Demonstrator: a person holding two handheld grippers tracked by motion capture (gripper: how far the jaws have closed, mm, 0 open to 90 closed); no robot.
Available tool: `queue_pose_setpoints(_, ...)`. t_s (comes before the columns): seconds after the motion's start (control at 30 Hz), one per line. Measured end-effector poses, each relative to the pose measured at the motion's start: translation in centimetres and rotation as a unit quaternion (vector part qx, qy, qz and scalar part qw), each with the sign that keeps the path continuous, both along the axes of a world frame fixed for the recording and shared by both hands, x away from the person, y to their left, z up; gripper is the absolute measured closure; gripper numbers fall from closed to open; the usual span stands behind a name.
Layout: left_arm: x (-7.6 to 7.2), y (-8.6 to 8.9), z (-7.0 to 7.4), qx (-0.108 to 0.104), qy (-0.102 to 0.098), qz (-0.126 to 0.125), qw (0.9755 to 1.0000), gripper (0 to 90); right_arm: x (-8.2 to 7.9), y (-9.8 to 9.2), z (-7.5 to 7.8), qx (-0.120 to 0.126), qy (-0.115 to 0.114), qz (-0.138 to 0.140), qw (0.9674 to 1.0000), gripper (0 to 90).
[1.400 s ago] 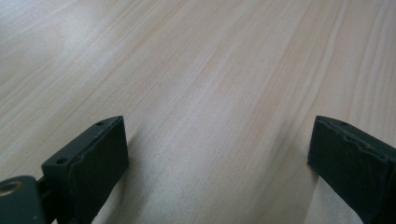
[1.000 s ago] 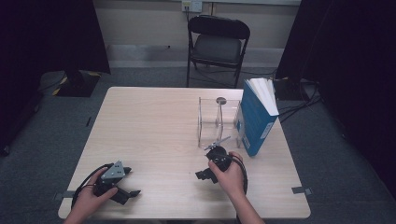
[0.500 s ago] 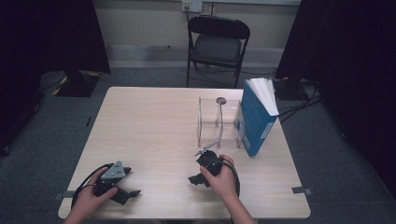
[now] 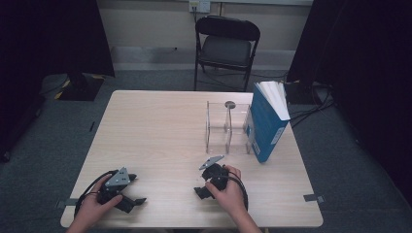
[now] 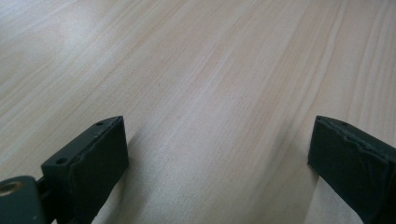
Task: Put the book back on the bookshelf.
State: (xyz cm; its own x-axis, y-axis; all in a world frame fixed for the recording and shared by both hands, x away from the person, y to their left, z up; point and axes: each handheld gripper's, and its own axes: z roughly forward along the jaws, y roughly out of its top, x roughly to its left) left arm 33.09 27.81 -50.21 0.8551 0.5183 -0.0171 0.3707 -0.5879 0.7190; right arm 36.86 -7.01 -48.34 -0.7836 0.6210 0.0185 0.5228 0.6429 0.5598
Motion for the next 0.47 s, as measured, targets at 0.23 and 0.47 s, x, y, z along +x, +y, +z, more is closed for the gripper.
queue_pose_setpoints(0.23, 0.0, 0.0, 0.0, 0.0, 0.0, 0.0, 1.0, 4.5, -0.5, -0.2, -0.6, 0.018, -0.031, -0.009, 0.9993, 11.5)
queue_pose_setpoints(0.47, 0.0, 0.0, 0.0, -0.001, 0.001, 0.0, 1.0, 4.2, -1.0, -0.6, -1.2, 0.047, -0.054, -0.023, 0.9972, 11.5)
